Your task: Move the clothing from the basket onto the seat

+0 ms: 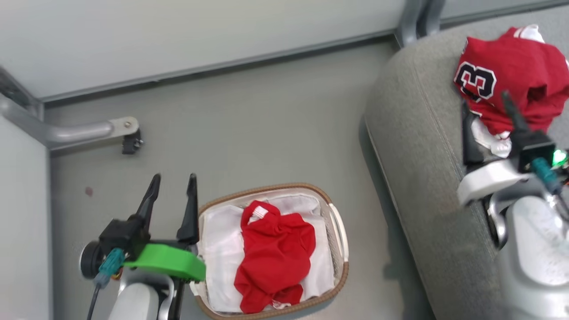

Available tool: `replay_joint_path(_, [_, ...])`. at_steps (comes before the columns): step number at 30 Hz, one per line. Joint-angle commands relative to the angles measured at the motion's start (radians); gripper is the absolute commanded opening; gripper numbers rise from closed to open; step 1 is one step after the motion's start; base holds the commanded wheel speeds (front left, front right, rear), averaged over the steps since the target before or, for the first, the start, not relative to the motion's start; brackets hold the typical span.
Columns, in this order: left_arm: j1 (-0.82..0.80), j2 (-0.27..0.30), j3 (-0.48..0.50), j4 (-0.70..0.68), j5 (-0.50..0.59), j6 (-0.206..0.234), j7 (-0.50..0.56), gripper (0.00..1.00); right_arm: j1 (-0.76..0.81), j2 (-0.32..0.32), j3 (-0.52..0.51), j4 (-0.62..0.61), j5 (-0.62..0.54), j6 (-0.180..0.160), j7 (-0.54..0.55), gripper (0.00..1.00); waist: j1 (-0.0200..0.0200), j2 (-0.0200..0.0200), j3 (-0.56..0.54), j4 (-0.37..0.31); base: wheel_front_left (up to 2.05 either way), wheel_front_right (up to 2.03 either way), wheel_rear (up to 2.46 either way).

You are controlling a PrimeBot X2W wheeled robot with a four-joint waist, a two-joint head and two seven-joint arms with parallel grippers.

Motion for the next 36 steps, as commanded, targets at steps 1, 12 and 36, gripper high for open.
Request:
replay_joint_path(1, [0.03,-0.002,0.02,-0.002,0.002,-0.001,0.001,1.0,0.036,0.01,0.008,-0.007,0.014,-0.001,0.0,1.0,0.0001,0.0,-0.071,0.063,0.0,0.0,0.0])
replay_joint_path(12, [0.134,-0.006,0.103,-0.025,-0.038,0.014,0.001,1.0,0.199,0.043,0.114,-0.026,0.122,-0.001,0.0,1.0,0.0001,0.0,-0.11,0.086,0.0,0.0,0.0])
replay_joint_path(36, [0.18,-0.005,0.1,-0.007,-0.061,0.02,0.001,1.0,0.288,0.044,0.169,-0.033,0.214,-0.001,0.0,1.0,0.0001,0.0,-0.143,0.065,0.0,0.0,0.0])
